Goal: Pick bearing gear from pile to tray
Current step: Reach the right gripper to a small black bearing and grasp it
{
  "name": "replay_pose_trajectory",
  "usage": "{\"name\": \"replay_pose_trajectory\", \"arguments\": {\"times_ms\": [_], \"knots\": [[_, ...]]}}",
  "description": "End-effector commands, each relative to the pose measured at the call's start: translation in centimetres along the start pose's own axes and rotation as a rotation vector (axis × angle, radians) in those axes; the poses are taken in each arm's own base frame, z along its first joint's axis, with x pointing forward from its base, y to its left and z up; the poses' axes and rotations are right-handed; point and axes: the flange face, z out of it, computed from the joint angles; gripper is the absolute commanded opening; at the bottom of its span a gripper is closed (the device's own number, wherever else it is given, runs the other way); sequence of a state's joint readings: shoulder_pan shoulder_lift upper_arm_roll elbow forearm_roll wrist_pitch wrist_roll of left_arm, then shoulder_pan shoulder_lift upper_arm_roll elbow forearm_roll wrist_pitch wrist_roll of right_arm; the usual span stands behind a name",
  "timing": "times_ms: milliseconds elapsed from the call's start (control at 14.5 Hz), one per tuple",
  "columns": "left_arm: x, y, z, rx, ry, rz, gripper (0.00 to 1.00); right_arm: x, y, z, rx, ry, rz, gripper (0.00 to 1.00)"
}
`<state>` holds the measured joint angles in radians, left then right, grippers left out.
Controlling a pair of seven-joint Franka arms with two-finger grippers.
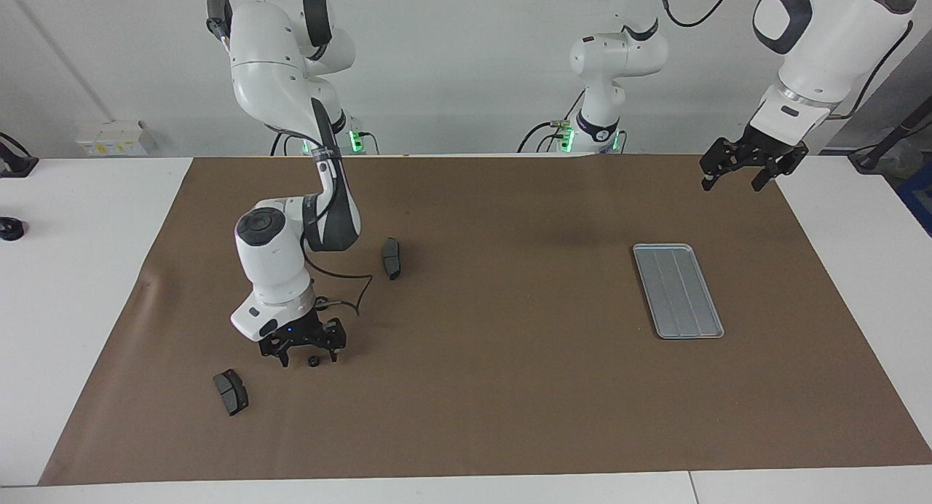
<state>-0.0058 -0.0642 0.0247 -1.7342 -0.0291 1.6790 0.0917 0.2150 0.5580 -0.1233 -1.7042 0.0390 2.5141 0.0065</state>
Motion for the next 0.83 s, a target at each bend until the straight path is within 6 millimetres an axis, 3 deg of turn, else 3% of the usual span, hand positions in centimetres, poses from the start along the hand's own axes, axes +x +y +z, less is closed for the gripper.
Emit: {"name": "replay_pose_trajectory", "arguments": {"times_ms": [0, 276, 758], "knots": [[-0.87, -0.32, -0.15, 0.011, -0.001, -0.003, 1.00, 0.13, 0.78, 0.42, 0.015, -0.004, 0.015, 1.00], [-0.87, -0.32, -0.15, 0.011, -0.001, -0.003, 1.00, -0.06, 0.15, 0.57, 0.017, -0.013, 0.005, 0.69], [-0.87, -0.32, -0.15, 0.011, -0.001, -0.003, 1.00, -0.67, 0.97, 0.61, 0.017, -0.090, 0.010, 0.61]]}}
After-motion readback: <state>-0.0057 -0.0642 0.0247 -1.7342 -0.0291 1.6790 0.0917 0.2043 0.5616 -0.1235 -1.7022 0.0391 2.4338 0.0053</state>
